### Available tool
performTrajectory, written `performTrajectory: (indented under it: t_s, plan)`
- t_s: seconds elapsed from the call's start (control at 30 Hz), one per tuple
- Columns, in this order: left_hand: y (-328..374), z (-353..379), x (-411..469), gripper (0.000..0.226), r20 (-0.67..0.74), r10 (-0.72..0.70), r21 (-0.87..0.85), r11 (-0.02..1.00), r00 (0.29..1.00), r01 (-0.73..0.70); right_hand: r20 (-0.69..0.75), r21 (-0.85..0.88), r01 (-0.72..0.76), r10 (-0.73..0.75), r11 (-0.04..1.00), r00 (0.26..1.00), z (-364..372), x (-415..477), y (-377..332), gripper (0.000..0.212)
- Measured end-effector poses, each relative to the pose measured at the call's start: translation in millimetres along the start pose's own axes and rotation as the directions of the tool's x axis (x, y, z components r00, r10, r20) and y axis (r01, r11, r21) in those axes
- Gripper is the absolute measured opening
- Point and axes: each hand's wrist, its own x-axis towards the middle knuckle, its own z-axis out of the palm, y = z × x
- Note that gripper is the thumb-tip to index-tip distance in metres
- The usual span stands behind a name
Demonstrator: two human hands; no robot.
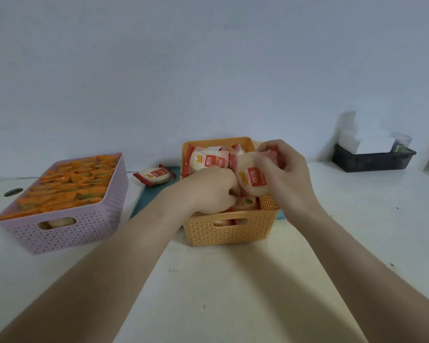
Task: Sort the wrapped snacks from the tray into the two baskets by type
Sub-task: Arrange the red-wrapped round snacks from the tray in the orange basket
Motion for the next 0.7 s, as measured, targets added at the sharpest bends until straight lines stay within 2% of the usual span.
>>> performTrajectory:
  t_s: [0.07, 0.13, 0.17, 0.23, 0.3, 0.4, 0.5, 0.6, 0.7]
  plan:
    - [2, 3, 17, 0.023, 0.13, -0.044, 0.029, 0.999, 0.991, 0.04, 0.083, -0.236, 0.147, -0.13, 0.961, 0.988, -5, -2, 0, 0.012]
    - [8, 4, 26, 0.026, 0.219, -0.06, 0.126, 0.991, 0.974, 0.032, 0.225, -0.432, 0.269, -0.185, 0.861, 0.957, -12, -1, -1, 0.024]
    - [10, 6, 28, 0.027, 0.23, -0.075, 0.188, 0.982, 0.97, 0.031, 0.29, -0.492, 0.312, -0.184, 0.813, 0.939, -14, 2, -2, 0.022]
    - [12, 14, 33, 0.025, 0.155, -0.089, 0.259, 0.965, 0.984, 0.046, 0.396, -0.572, 0.386, -0.169, 0.724, 0.902, -20, 8, -6, 0.014]
    - [8, 23, 41, 0.021, 0.029, -0.139, 0.254, 0.959, 0.99, 0.127, 0.475, -0.623, 0.446, -0.142, 0.642, 0.868, -26, 13, -12, 0.016]
    - [4, 31, 46, 0.021, -0.074, -0.232, 0.221, 0.945, 0.97, 0.242, 0.565, -0.64, 0.528, -0.123, 0.558, 0.816, -28, 15, -21, 0.019]
    - [7, 29, 42, 0.027, -0.045, -0.282, 0.194, 0.938, 0.958, 0.285, 0.599, -0.641, 0.558, -0.11, 0.528, 0.793, -23, 12, -24, 0.018]
    - [4, 29, 36, 0.025, -0.037, -0.337, 0.07, 0.938, 0.941, 0.338, 0.601, -0.631, 0.556, -0.112, 0.541, 0.791, -20, 8, -24, 0.018]
    - [3, 30, 34, 0.018, -0.075, -0.282, -0.017, 0.959, 0.956, 0.282, 0.658, -0.62, 0.578, -0.05, 0.53, 0.752, -17, 2, -26, 0.021]
